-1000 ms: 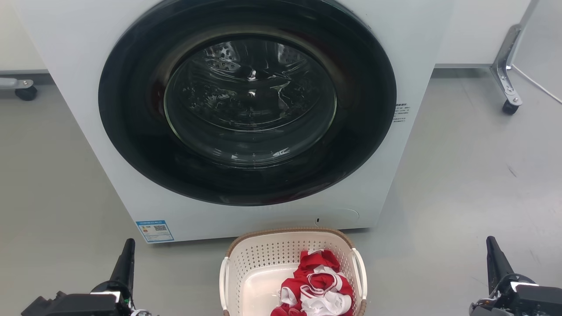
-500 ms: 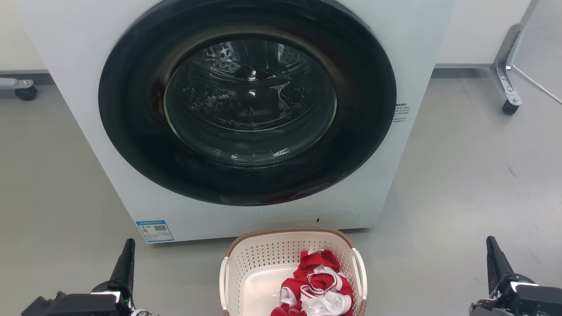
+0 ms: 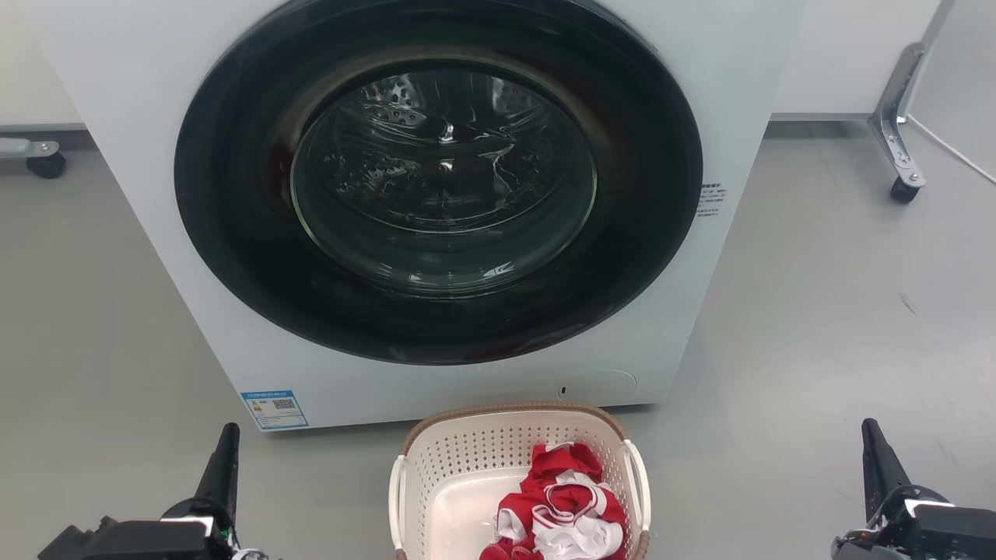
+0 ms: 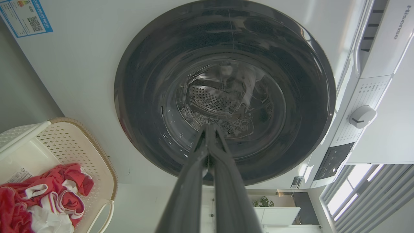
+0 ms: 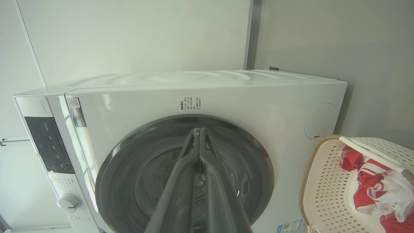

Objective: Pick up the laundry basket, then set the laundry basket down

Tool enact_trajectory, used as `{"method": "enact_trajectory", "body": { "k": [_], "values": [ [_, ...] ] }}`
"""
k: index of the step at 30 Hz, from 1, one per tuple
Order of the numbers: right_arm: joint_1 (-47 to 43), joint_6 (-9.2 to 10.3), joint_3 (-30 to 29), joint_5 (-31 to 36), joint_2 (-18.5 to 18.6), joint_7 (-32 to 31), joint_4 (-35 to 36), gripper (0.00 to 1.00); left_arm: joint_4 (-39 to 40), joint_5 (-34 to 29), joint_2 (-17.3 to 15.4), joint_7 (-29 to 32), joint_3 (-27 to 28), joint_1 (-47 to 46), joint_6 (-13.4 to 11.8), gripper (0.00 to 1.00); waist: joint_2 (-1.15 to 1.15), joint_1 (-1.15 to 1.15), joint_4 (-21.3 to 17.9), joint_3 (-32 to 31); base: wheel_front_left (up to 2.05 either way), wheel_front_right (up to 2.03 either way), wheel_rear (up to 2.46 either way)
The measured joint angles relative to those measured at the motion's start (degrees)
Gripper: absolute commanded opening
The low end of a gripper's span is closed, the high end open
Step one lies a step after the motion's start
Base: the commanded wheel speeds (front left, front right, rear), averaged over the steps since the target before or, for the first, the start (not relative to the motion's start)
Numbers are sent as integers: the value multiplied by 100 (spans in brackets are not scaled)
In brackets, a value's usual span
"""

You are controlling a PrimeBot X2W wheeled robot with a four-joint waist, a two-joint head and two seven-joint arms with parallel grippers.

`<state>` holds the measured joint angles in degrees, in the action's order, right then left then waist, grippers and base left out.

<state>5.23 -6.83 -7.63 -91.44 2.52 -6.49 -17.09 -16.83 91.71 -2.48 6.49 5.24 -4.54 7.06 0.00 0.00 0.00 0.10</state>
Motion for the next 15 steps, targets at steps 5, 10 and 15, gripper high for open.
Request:
{"method": "enact_trajectory", "body": {
  "k": [5,10,15],
  "values": [
    [0,0,0,0,0,0,0,0,-1,0,0,0,0,0,0,0,0,0,0,0,0,0,0],
    [0,0,0,0,0,0,0,0,-3,0,0,0,0,0,0,0,0,0,0,0,0,0,0],
    [0,0,0,0,0,0,0,0,-5,0,1,0,0,0,0,0,0,0,0,0,0,0,0]
  ]
}}
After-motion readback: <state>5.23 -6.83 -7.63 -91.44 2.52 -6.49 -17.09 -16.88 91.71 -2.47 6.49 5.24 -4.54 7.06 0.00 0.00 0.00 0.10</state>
